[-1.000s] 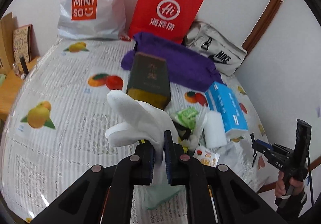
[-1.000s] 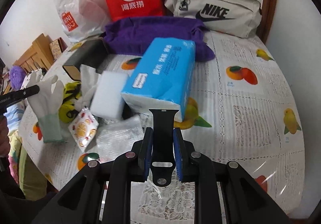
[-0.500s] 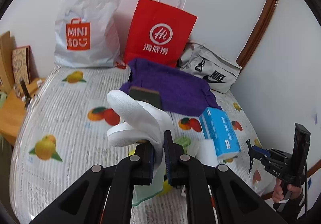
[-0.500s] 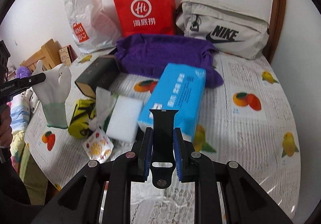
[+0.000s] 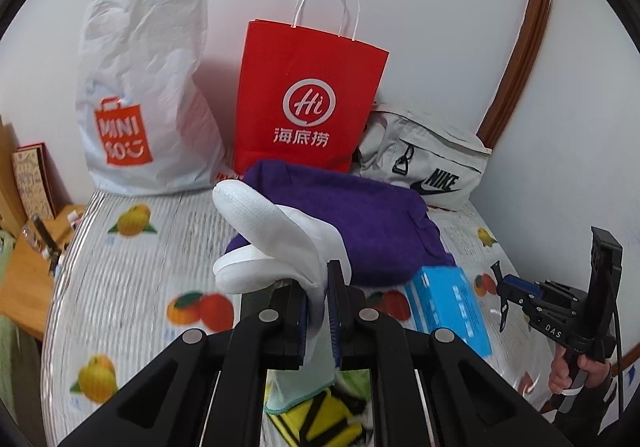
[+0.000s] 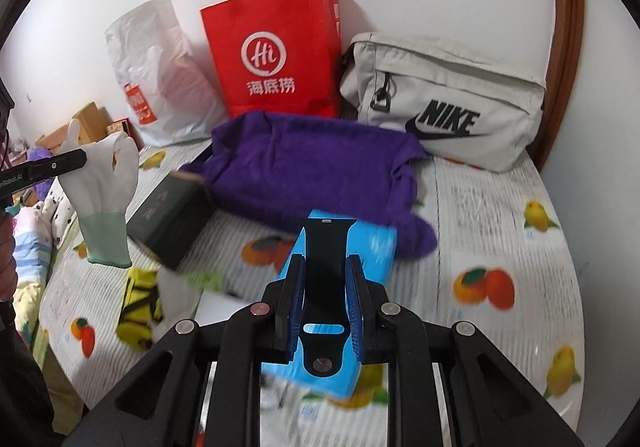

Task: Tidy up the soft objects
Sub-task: 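Lower the glove onto the purple towel with the left tool while the right tool lowers the strap onto it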

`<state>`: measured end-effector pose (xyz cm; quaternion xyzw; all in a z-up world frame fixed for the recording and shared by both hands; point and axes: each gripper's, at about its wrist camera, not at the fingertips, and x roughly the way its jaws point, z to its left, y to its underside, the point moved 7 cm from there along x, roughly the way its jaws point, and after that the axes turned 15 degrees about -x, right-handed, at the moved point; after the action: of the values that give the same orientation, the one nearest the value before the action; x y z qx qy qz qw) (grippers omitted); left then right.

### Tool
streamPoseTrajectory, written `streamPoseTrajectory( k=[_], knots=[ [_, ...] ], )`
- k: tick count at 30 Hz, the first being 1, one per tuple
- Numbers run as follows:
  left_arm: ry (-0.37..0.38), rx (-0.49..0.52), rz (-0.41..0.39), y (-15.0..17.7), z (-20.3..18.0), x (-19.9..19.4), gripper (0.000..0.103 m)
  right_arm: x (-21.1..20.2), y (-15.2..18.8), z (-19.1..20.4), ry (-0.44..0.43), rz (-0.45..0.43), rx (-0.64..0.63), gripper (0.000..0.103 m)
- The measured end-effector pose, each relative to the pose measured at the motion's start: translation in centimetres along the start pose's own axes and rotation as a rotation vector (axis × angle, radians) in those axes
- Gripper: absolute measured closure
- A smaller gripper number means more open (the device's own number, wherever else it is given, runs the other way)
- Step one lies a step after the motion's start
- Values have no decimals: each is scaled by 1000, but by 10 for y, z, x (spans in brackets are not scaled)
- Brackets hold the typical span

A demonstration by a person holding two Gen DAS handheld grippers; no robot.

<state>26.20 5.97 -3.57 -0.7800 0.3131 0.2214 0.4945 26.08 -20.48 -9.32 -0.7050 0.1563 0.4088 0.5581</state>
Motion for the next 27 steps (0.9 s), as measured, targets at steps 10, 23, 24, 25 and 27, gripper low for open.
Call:
streamPoseTrajectory(
  k=[10,23,24,25,27],
  knots=[
    [16,4,2,-55,-17,56,94,53,-43,-32,-3,4,-3,83],
    [44,-21,75,-96,-31,144,94,124,-64,-60,-10,75,2,83],
    [38,-13,83,-98,-33,153,94,130,-63,-62,-22,84,8,83],
    [38,-14,91,-99,-34,160,94,134,-63,-62,-28,91,7,83],
    [49,-22,115,-100,-35,174,94,144,-62,-60,-30,108,-10,83]
  ],
)
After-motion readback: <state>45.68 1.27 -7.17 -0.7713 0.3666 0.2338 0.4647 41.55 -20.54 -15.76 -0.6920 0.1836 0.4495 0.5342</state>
